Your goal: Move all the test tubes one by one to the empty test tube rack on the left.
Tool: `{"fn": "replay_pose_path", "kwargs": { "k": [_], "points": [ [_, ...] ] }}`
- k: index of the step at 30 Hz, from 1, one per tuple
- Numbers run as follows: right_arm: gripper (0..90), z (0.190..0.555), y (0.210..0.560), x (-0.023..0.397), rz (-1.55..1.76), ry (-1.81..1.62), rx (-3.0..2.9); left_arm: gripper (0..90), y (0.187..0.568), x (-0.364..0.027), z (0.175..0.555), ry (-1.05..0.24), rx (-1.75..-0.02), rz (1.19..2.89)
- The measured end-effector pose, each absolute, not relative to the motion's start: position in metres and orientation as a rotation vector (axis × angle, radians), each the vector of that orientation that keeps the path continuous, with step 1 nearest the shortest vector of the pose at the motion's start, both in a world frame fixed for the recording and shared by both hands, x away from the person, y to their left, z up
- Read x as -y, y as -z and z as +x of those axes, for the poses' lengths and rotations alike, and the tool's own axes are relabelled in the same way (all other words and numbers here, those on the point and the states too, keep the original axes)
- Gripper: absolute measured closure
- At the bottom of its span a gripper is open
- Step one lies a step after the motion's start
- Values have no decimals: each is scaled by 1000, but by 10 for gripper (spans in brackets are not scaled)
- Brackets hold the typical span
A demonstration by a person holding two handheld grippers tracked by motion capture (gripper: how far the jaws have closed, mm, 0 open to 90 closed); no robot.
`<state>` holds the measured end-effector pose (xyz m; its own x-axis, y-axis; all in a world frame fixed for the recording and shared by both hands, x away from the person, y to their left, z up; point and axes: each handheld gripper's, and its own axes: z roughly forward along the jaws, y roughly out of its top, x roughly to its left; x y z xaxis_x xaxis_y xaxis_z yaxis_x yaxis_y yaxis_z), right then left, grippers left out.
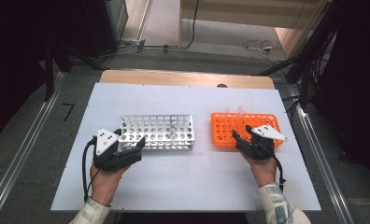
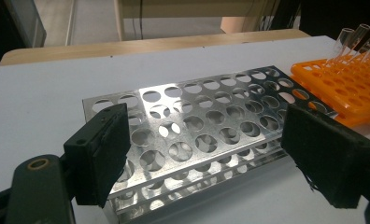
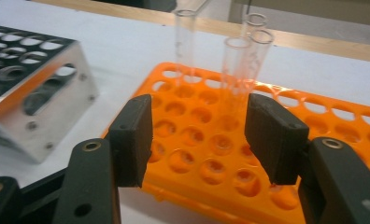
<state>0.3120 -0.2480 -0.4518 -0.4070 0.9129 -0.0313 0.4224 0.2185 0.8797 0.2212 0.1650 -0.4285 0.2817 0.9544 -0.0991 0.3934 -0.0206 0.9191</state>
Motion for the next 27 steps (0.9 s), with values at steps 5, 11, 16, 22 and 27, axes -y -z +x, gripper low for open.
{"fn": "replay_pose_path", "kwargs": {
  "k": [5, 11, 16, 22, 27],
  "points": [
    [454, 324, 455, 248, 1257, -1105, -1912, 157, 429, -164, 221, -730, -1270, 1591],
    [530, 340, 465, 244, 1279, -1038, -1905, 158, 431, -163, 222, -730, -1274, 1598],
    [592, 348, 468, 244, 1304, -1028, -1889, 158, 431, -164, 223, -732, -1276, 1596],
    [634, 350, 471, 243, 1324, -1015, -1893, 158, 432, -163, 223, -729, -1272, 1606],
    [657, 351, 472, 242, 1317, -1016, -1898, 158, 432, -162, 222, -725, -1269, 1608]
  ]
}}
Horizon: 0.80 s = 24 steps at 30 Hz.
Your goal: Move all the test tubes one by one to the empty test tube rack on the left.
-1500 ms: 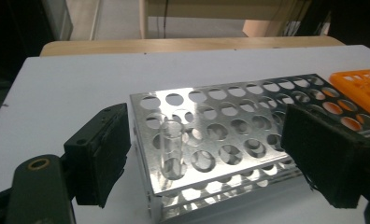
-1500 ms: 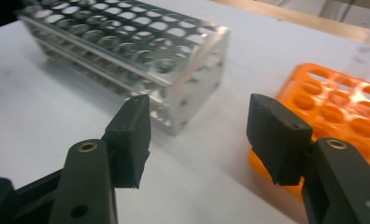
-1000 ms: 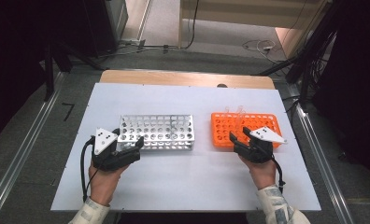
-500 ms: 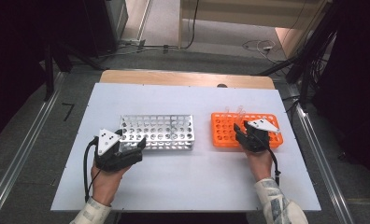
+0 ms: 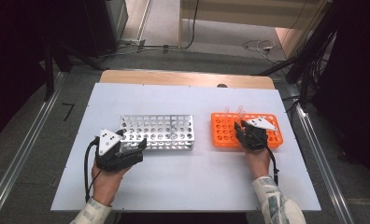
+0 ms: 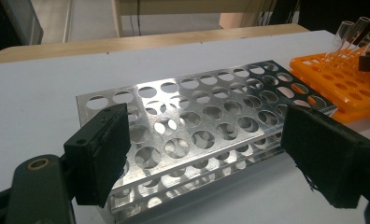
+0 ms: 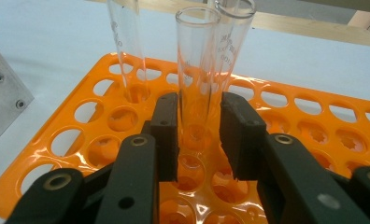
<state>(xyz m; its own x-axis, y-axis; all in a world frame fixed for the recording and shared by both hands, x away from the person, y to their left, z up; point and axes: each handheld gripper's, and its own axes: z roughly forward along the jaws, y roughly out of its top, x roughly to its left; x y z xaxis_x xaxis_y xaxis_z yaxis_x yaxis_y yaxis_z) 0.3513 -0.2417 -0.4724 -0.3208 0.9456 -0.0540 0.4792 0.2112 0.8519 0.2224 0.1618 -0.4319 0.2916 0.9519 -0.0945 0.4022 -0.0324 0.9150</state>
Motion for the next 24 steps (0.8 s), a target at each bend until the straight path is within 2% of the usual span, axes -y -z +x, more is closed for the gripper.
{"fn": "replay_pose_path", "kwargs": {
  "k": [6, 14, 24],
  "points": [
    [725, 352, 474, 241, 1325, -1014, -1900, 158, 432, -161, 222, -723, -1267, 1611],
    [736, 349, 469, 242, 1309, -1027, -1885, 157, 432, -162, 222, -724, -1265, 1610],
    [738, 337, 445, 244, 1262, -1103, -1832, 158, 432, -162, 222, -723, -1263, 1611]
  ]
}}
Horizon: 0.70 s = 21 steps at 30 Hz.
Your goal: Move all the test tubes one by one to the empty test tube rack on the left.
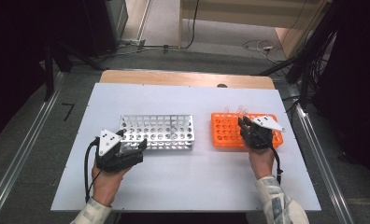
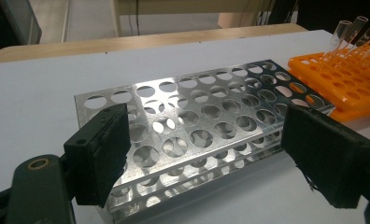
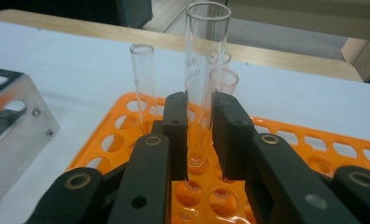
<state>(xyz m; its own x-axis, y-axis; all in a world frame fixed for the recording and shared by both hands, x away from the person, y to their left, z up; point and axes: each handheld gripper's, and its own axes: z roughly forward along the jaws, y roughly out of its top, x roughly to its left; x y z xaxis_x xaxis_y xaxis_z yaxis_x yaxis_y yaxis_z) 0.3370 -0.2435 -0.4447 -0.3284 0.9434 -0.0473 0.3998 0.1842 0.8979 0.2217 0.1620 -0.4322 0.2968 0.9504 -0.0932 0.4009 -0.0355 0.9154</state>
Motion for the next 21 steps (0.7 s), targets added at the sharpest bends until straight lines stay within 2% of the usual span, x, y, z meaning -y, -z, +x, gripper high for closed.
{"fn": "replay_pose_path", "kwargs": {
  "k": [13, 21],
  "points": [
    [737, 316, 424, 241, 1210, -1165, -1877, 157, 432, -160, 221, -718, -1260, 1623],
    [737, 300, 419, 228, 1157, -1199, -1951, 122, 433, -156, 221, -714, -1256, 1636]
  ]
}}
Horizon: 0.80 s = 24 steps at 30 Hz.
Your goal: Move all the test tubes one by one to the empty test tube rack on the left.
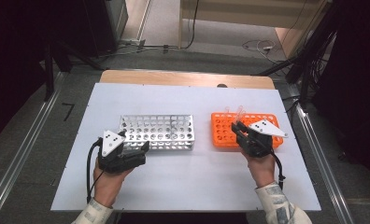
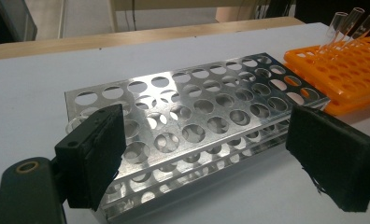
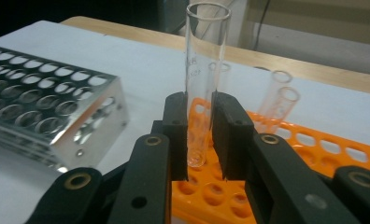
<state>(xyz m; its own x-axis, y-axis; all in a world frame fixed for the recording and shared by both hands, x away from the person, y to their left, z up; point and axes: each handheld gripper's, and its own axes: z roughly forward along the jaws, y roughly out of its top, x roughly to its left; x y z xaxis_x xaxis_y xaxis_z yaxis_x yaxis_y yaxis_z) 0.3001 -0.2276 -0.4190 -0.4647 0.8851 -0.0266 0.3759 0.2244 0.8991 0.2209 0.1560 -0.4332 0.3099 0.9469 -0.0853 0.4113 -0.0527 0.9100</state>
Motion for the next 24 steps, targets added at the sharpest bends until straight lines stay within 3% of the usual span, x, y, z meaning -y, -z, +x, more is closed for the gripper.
{"fn": "replay_pose_path", "kwargs": {
  "k": [24],
  "points": [
    [738, 261, 435, 161, 953, -1255, -2224, 123, 432, -135, 213, -672, -1186, 1685]
  ]
}}
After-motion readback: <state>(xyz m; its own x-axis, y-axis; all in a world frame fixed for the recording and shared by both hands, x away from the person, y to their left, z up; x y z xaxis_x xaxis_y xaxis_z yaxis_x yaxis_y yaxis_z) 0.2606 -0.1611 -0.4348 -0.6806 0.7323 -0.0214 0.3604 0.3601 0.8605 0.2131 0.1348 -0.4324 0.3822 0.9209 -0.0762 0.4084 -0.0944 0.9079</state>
